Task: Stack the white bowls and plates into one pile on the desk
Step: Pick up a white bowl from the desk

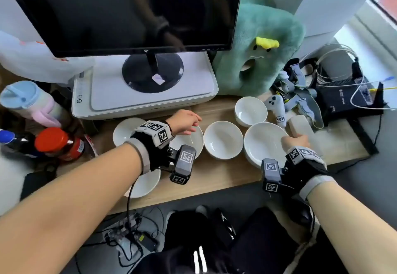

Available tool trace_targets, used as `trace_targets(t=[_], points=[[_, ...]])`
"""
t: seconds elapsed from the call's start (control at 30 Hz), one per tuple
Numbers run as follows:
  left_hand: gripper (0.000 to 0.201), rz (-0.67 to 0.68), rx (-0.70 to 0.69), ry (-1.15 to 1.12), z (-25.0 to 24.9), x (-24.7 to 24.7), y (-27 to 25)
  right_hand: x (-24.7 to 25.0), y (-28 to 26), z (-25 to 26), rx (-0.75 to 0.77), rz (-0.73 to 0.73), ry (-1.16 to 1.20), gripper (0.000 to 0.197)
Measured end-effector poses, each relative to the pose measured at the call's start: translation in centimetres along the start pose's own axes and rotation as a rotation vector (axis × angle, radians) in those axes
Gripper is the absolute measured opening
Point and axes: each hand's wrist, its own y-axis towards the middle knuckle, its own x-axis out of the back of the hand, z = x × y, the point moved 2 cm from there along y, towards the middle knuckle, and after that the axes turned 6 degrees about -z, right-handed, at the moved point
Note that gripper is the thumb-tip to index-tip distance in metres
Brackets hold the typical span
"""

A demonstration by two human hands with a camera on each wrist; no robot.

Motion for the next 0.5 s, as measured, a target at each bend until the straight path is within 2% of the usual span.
trace_targets(t=[0.07, 0.13, 0.2, 0.27, 0.37, 0.43, 0.5], points=[[0.020, 0.052, 0.026, 0.040, -0.8, -1.8, 0.1, 0.6, -0.4, -1.0, -0.049, 0.050, -0.044, 0.056], [0.020, 0.117, 0.022, 0.095, -1.1, -3.5, 0.2, 0.7, -0.3, -2.7, -0.023, 0.257, -0.063, 0.053], [0.021, 0.122, 0.005, 0.114, -0.8, -4.0, 0.3, 0.2, -0.8, -4.1, -0.023, 0.417, -0.084, 0.048], [0.021, 0.079, -0.007, 0.096, -0.3, -3.2, 0.5, -0.6, -0.8, -4.8, 0.002, 0.450, -0.200, 0.045], [0.021, -0.020, 0.023, 0.072, 1.0, -0.4, 1.0, -0.3, -0.6, -4.9, 0.207, 0.401, -0.395, 0.047], [0.025, -0.102, 0.053, 0.057, 1.9, 1.6, 1.1, 0.5, -0.9, -4.3, 0.297, 0.411, -0.392, 0.049], [0.029, -0.149, 0.071, 0.045, 2.7, 3.3, 1.2, 1.8, -1.1, -2.9, 0.223, 0.425, -0.213, 0.040]])
